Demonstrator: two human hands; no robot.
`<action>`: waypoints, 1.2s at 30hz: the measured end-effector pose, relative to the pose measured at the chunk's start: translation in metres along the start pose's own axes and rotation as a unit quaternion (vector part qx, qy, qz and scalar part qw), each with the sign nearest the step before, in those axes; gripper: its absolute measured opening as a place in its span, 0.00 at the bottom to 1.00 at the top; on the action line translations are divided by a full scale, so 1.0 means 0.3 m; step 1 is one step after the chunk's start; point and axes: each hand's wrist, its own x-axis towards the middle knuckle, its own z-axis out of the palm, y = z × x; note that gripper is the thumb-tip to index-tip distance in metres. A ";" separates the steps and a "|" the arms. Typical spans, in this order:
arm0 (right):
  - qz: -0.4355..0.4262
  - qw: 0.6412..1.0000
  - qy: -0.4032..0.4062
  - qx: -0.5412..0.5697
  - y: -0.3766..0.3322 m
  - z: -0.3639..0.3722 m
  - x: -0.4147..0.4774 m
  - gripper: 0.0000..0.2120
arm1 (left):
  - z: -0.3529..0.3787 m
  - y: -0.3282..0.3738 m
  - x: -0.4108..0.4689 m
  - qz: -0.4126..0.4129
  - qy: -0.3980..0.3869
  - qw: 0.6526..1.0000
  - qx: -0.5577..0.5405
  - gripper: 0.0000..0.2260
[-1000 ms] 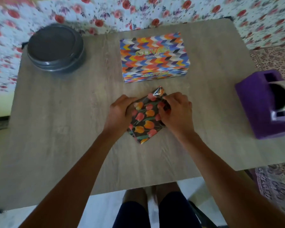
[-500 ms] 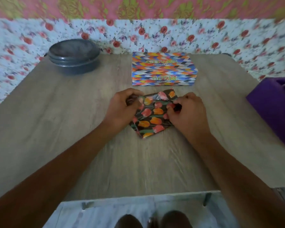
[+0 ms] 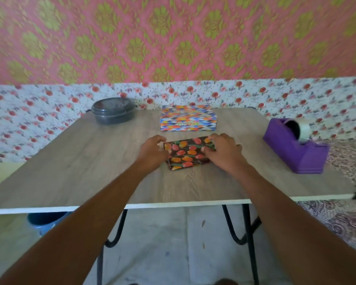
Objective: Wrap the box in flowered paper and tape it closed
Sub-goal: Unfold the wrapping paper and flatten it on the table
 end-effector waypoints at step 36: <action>-0.082 0.983 -0.052 0.156 -0.616 0.285 0.094 0.18 | -0.558 -0.320 -0.035 -0.101 0.234 0.967 -0.010 0.23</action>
